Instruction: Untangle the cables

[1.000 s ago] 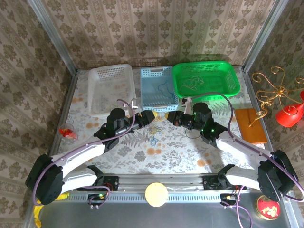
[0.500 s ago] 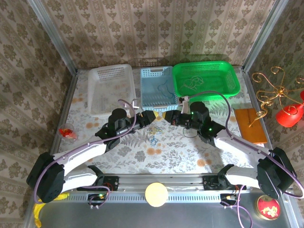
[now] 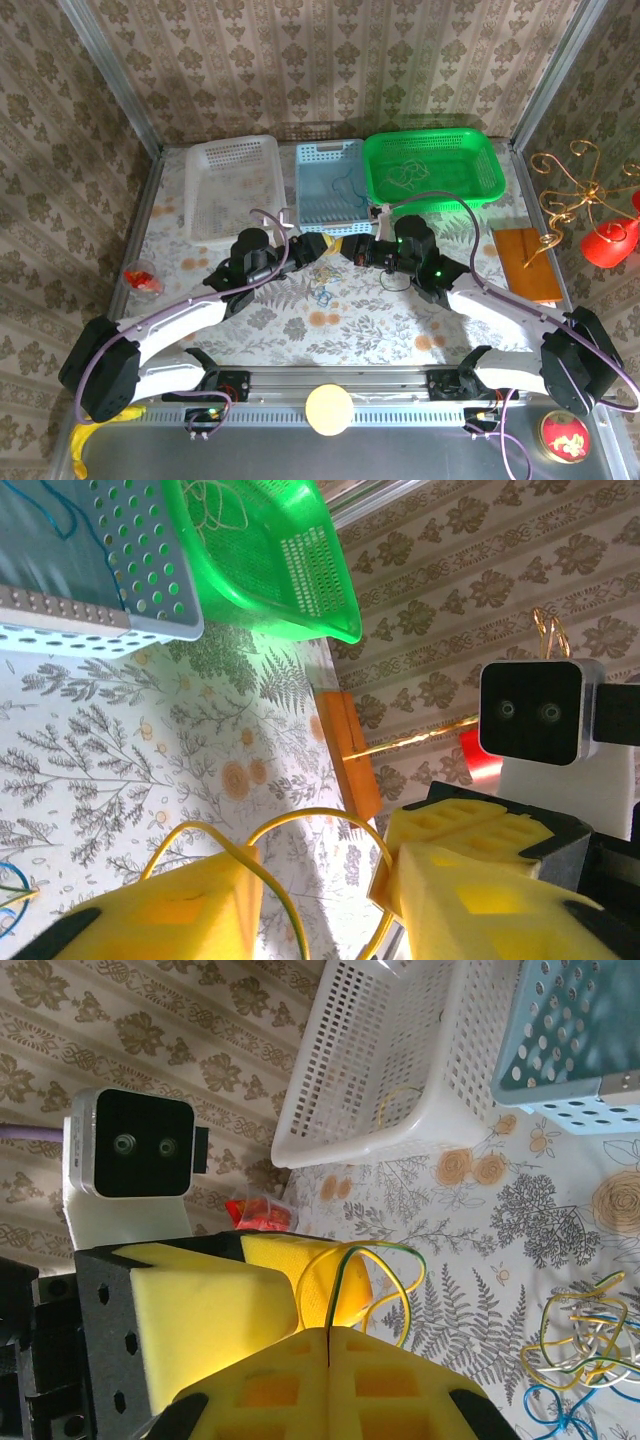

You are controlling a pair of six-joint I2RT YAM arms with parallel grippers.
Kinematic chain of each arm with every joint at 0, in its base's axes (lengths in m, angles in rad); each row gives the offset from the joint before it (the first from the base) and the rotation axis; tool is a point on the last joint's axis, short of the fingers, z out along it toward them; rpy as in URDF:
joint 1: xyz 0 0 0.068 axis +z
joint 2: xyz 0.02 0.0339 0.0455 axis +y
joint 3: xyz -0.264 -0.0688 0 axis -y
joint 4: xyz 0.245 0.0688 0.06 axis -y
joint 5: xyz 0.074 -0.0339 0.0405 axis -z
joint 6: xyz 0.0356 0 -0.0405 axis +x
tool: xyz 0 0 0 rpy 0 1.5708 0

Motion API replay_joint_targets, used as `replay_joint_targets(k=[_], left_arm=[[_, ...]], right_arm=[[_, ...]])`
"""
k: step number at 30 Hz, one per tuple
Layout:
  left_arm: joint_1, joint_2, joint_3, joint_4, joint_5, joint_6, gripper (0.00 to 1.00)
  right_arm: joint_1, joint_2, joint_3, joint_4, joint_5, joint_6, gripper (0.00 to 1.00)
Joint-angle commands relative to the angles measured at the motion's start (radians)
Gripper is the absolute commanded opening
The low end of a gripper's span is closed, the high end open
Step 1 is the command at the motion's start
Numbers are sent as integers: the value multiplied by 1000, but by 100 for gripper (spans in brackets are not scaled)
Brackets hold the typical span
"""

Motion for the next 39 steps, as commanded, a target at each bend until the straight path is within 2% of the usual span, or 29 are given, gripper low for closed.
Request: replay_joint_targets(k=[1, 10, 14, 15, 17, 18, 19, 22, 28, 32, 39], left_arm=[[-7, -12, -16, 46, -23, -2, 32], [2, -53, -29, 40, -70, 26, 1], [13, -90, -14, 4, -85, 78, 0], [13, -101, -7, -13, -89, 97, 0], [16, -125, 11, -49, -89, 141, 0], [17, -136, 17, -62, -86, 162, 0], [20, -146, 24, -75, -77, 182, 0], [30, -170, 33, -102, -54, 235, 0], [51, -189, 33, -130, -2, 297, 0], [55, -187, 27, -107, 22, 302, 0], [58, -192, 1, -46, -20, 214, 0]], right_arm=[[10, 7, 17, 40, 27, 6, 0], [10, -12, -15, 32, 52, 8, 0], [9, -19, -40, 9, 82, 10, 0], [9, -19, -45, -1, 93, 8, 6], [6, -22, -53, -39, 120, -2, 29], [4, -26, -54, -57, 133, -7, 35], [3, -32, -55, -74, 143, -14, 42], [-7, -54, -54, -107, 153, -28, 50], [-16, -113, -11, -198, 158, -85, 62], [-18, -125, 15, -226, 145, -103, 65], [6, -74, -34, -58, 86, -43, 65]])
